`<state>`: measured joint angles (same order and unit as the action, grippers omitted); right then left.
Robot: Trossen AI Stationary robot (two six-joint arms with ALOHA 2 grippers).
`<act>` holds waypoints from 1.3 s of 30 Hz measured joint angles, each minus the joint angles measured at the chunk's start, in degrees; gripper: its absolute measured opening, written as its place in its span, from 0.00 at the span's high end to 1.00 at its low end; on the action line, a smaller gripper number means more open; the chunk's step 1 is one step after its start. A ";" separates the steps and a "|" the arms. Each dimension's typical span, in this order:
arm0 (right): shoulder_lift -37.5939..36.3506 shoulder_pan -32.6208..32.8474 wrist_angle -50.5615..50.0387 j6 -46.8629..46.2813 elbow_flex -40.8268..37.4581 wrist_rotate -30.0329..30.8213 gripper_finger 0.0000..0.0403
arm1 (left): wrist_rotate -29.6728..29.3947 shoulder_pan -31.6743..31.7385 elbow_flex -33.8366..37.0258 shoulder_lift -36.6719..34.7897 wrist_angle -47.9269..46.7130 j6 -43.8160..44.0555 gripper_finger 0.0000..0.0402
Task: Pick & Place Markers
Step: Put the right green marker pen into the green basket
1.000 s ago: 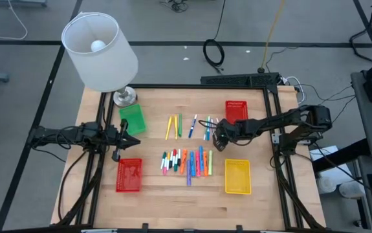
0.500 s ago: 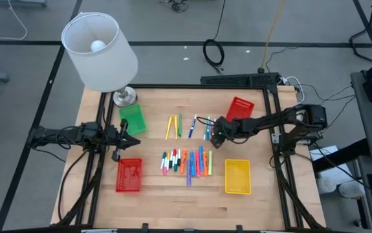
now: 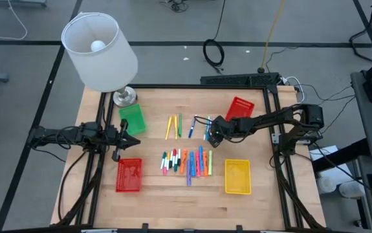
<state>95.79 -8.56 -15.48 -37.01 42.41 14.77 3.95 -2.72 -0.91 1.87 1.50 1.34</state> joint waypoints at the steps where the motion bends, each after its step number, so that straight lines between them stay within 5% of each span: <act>1: 0.02 0.00 -0.02 0.01 0.00 -0.07 0.60 | 0.00 0.01 0.00 -0.02 0.02 0.02 0.92; 18: 0.11 -0.02 -0.65 1.69 -0.04 -1.76 0.95 | 0.00 0.01 0.00 -0.02 0.00 0.02 0.92; 28: -0.04 -0.04 -0.63 2.86 -0.04 -2.76 0.93 | 0.02 0.02 0.00 -0.02 0.02 0.02 0.92; 39: -8.45 0.02 -1.52 3.84 -0.34 -2.57 0.94 | 0.00 0.00 0.00 -0.02 0.00 0.00 0.92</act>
<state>87.33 -8.54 -17.00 -33.18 42.07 12.20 3.95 -2.72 -0.91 1.85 1.50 1.34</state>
